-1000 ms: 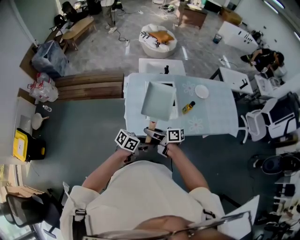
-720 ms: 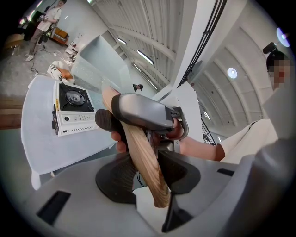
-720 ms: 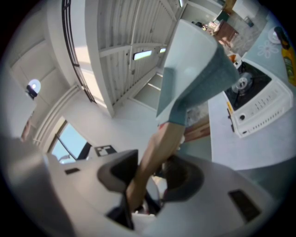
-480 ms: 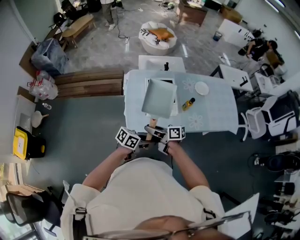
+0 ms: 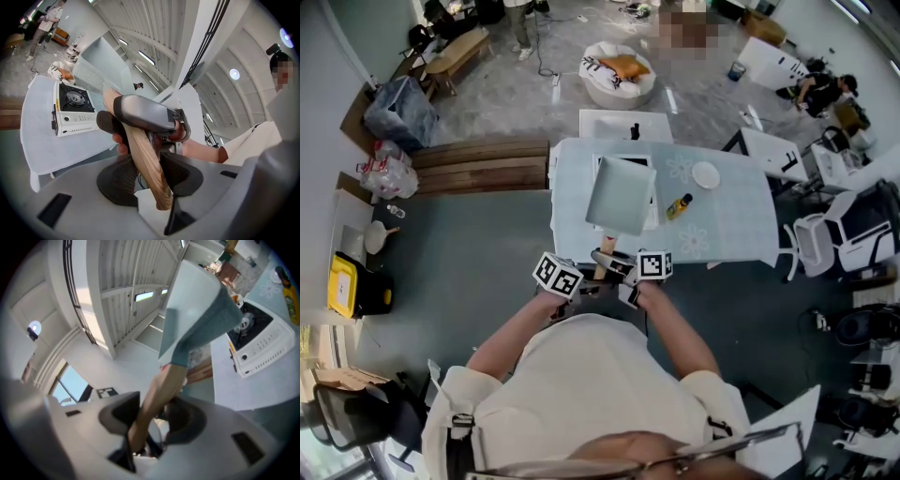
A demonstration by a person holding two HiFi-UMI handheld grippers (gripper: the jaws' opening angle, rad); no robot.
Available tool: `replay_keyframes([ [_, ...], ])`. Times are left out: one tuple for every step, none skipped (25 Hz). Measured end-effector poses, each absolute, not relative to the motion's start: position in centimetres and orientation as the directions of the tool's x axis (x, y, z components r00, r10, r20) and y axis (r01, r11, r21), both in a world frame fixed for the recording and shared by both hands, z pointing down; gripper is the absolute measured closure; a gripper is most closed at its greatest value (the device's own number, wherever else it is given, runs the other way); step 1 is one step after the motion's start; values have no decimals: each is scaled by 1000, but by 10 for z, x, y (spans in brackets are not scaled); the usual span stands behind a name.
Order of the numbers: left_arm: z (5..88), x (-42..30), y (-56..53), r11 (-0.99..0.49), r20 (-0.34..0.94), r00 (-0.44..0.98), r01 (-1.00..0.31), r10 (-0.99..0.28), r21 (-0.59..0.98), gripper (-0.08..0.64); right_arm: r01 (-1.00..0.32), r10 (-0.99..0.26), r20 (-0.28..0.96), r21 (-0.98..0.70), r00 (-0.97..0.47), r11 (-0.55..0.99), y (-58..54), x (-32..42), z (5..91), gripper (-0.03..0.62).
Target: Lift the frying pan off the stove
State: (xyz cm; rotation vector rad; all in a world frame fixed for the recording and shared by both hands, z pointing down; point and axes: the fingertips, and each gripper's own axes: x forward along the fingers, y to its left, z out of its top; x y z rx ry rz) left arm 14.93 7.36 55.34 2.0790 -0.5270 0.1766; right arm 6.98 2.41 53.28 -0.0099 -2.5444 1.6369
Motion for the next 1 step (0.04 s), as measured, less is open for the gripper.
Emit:
replay_keyframes([
  [553,149,74,-457,328,897,-435,-297,776,394,-60,67,96,-908,-993,415,24,70,533,416],
])
